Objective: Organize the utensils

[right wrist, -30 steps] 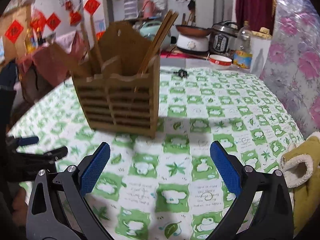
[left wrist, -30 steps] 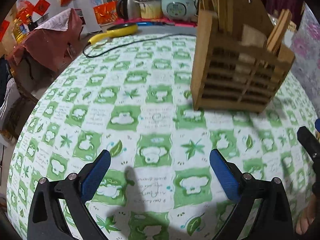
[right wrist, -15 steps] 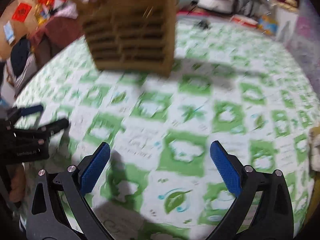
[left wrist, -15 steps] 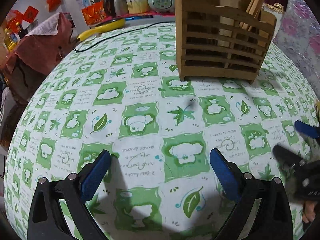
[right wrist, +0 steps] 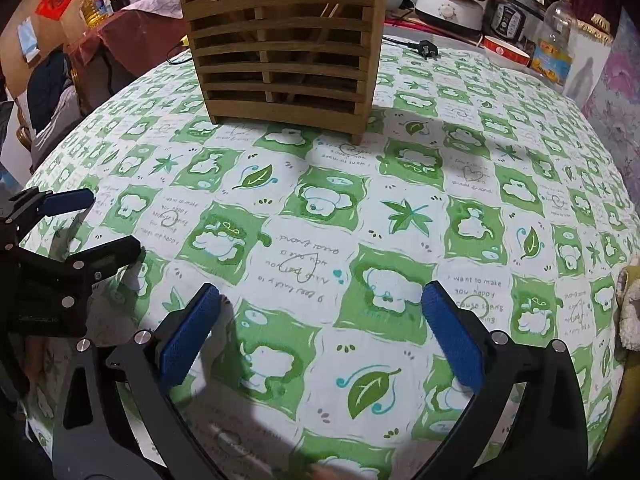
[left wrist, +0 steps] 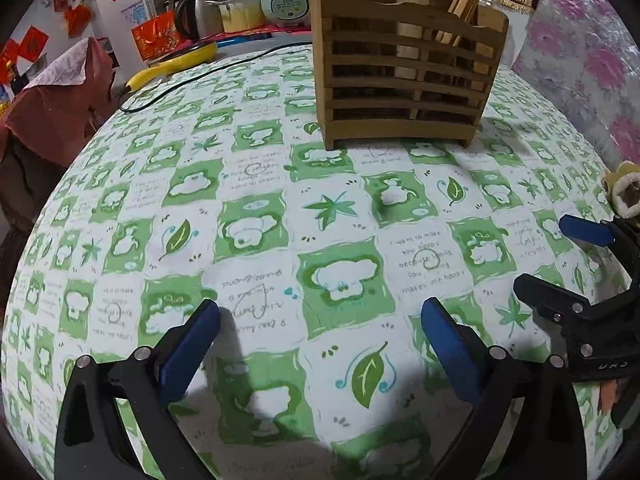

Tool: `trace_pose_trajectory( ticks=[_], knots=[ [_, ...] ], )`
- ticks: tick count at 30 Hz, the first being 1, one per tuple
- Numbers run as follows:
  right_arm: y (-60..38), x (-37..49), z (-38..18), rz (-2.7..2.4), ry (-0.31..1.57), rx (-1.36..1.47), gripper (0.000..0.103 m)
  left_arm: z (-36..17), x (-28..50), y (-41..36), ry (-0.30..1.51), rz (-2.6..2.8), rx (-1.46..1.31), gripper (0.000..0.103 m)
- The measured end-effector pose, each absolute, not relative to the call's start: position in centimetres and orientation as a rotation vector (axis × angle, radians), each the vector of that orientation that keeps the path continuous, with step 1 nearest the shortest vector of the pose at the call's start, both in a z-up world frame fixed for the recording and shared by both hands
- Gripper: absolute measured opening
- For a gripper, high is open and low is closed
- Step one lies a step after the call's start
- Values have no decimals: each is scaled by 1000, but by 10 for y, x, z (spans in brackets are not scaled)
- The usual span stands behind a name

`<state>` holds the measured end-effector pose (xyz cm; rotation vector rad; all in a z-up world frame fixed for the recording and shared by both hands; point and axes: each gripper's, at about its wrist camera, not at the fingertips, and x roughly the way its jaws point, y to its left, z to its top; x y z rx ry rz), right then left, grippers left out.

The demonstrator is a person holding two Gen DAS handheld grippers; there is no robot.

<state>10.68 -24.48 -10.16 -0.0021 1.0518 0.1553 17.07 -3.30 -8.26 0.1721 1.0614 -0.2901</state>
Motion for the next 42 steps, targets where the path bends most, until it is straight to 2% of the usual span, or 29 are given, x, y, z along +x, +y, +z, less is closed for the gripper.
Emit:
trace_pose_trajectory(
  ticks=[42],
  knots=[
    [-242,92,-100,34,1061,52,98,-80,160,-36,1072,-119,101,99]
  ],
)
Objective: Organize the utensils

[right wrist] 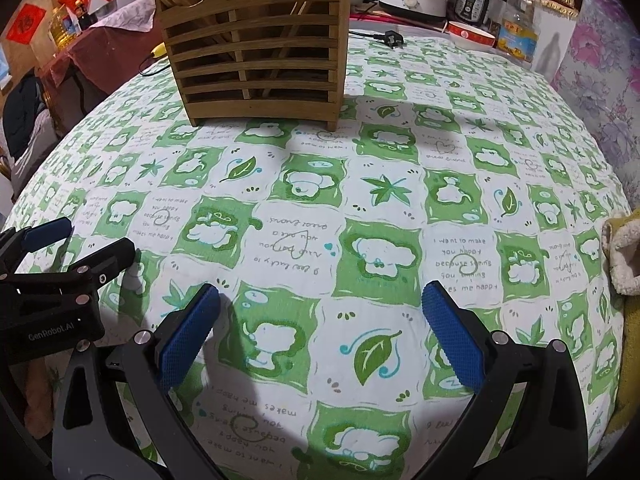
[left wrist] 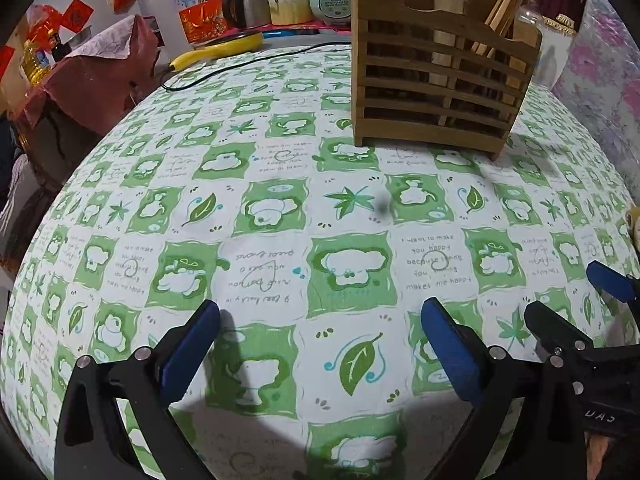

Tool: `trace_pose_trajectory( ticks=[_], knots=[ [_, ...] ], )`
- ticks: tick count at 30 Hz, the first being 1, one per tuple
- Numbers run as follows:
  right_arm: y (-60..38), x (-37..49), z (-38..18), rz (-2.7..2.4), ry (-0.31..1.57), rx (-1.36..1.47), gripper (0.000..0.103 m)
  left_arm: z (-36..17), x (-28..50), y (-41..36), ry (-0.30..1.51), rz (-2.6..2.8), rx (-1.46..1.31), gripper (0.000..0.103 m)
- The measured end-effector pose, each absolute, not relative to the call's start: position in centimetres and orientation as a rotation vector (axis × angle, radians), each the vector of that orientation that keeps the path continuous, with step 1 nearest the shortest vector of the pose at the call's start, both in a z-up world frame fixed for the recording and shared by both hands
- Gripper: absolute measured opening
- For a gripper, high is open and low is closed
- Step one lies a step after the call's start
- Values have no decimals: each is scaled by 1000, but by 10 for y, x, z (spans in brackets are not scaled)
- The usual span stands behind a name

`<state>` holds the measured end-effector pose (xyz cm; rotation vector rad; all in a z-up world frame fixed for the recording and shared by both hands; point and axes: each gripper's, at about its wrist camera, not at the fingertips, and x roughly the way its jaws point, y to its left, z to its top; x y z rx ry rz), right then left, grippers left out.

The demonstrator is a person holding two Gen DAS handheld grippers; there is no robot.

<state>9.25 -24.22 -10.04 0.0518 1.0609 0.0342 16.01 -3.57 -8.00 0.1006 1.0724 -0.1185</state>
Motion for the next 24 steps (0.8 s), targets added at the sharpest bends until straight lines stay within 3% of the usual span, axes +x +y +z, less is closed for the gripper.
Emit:
trace_pose_trajectory(
  ticks=[4,8,13,15,20,24],
  knots=[
    [-243,92,-99,35,1051,53,97,-76,161,-29,1049,-79,101,98],
    [-251,80,-82,9,940,81,97,-55,150,-21,911,-43,89,98],
    [-256,22,-21,-26,461,150,97,3,97,-15,483,21,33,98],
    [-253,4,-15,-41,341,171,97,9,85,-15,396,20,5,98],
    [-227,2,-19,-109,328,-21,97,11,78,-27,354,60,78,98],
    [-225,-3,-20,-57,323,-5,97,5,79,-33,388,34,117,98]
  ],
)
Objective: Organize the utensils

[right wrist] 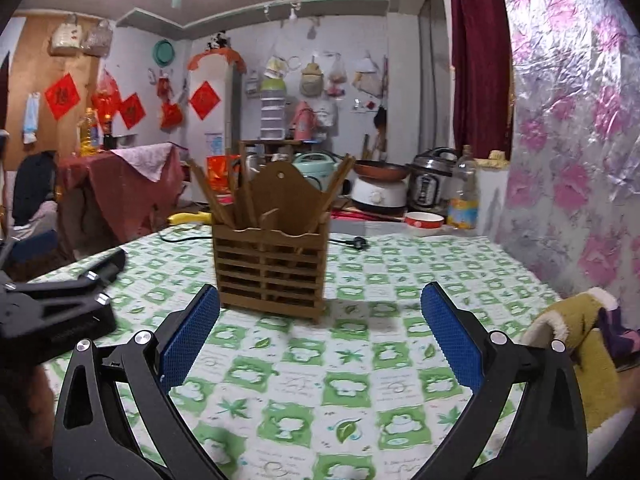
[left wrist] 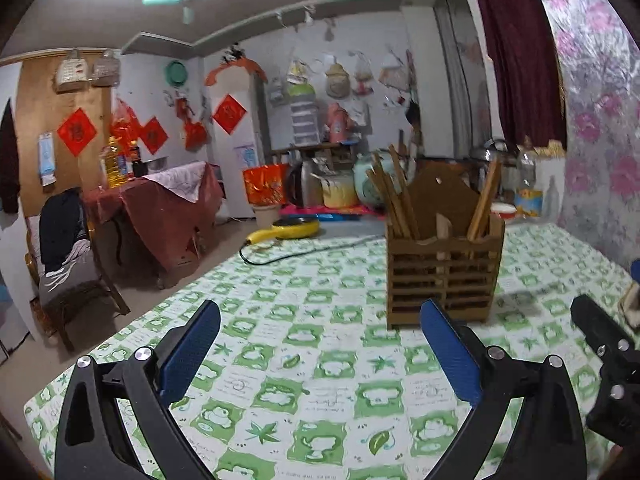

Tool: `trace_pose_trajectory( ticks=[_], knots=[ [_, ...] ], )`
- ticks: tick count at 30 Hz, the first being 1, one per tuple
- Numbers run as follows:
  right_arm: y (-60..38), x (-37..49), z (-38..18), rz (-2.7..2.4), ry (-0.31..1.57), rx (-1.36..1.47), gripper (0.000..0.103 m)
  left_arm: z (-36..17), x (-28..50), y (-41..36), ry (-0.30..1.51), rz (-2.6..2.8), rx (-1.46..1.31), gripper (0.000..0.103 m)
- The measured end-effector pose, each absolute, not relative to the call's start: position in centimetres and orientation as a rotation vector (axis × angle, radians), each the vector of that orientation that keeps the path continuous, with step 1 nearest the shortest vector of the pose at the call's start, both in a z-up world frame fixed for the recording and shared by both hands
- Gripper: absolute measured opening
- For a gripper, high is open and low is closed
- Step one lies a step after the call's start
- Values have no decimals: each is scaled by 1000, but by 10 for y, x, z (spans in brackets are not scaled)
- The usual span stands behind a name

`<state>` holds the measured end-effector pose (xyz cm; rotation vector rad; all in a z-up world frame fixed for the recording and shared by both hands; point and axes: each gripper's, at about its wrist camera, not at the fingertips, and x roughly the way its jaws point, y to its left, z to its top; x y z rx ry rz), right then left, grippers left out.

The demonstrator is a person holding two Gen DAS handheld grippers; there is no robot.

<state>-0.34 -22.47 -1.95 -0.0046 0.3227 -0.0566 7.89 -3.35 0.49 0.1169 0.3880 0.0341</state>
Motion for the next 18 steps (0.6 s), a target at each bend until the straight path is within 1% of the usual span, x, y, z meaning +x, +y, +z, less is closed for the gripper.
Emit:
trace_pose_trajectory(
  ticks=[4,8,18],
  knots=[
    [-233,0,-18,-50,346,32,97,1,78,-31,391,16,131,98],
    [-242,-4,-15,-36,312,104,97,7,67,-30,340,-9,115,98],
    [-245,-5,-13,-39,297,129,97,9,61,-37,311,-29,137,98]
  ],
)
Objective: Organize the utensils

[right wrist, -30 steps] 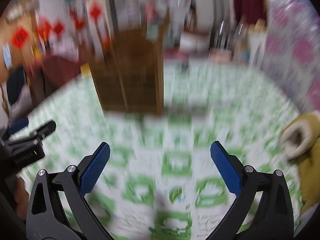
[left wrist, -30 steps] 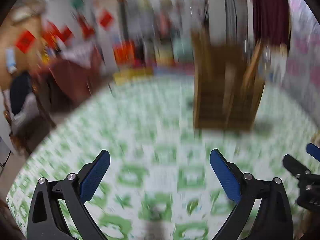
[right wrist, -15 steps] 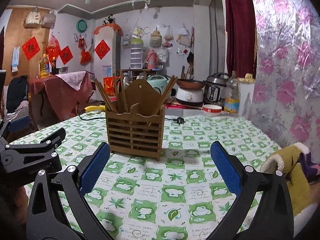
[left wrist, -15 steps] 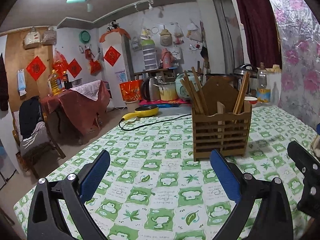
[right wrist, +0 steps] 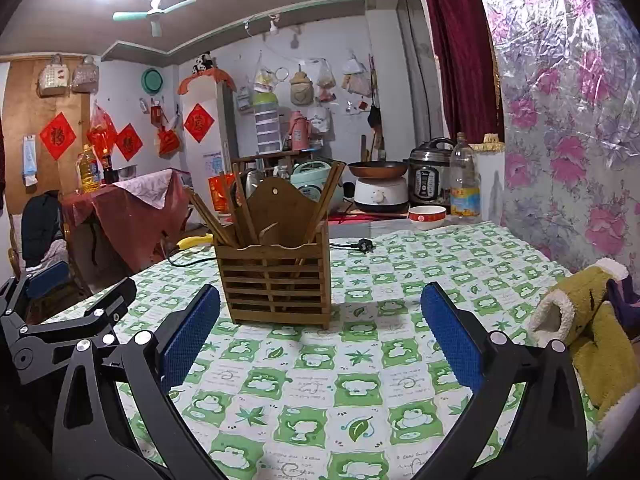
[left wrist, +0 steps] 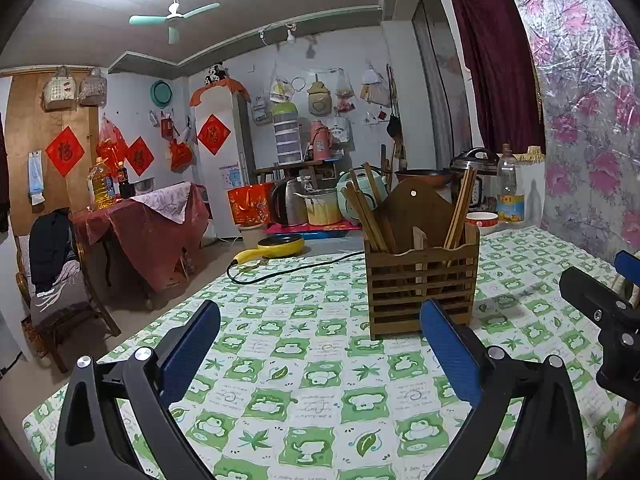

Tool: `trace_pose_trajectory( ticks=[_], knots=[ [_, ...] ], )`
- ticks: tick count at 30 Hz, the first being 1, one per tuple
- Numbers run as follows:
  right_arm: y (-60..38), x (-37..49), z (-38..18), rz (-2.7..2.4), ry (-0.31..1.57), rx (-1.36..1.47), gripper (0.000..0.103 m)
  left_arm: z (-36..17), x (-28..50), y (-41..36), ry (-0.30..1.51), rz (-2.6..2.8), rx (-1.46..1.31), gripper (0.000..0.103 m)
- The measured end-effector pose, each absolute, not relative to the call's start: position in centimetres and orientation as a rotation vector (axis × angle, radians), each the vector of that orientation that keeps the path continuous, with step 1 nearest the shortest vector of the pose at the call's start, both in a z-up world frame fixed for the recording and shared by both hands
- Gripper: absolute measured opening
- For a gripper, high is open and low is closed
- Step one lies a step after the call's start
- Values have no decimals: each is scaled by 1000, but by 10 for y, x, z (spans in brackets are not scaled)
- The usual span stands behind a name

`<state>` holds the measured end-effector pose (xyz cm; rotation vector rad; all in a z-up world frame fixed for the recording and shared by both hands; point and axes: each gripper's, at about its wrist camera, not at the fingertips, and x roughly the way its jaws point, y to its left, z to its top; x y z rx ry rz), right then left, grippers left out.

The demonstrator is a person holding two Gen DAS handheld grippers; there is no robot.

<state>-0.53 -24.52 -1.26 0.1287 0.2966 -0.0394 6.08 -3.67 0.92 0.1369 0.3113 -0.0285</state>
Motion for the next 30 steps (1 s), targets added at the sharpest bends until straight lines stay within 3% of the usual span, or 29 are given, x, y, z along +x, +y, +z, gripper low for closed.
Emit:
trace_pose_trajectory(
  ticks=[9,24,30],
  knots=[
    [-239,5,-20,27,380,123,97,8,68,-29,350,-31,99,98],
    [-212,-6,-17,-104,306,-98,97,9,66,-26,342,-18,96,98],
    [-221,-23,-10,-87,206,-46,97,10,65,-24,333,-19,94,98]
  ],
)
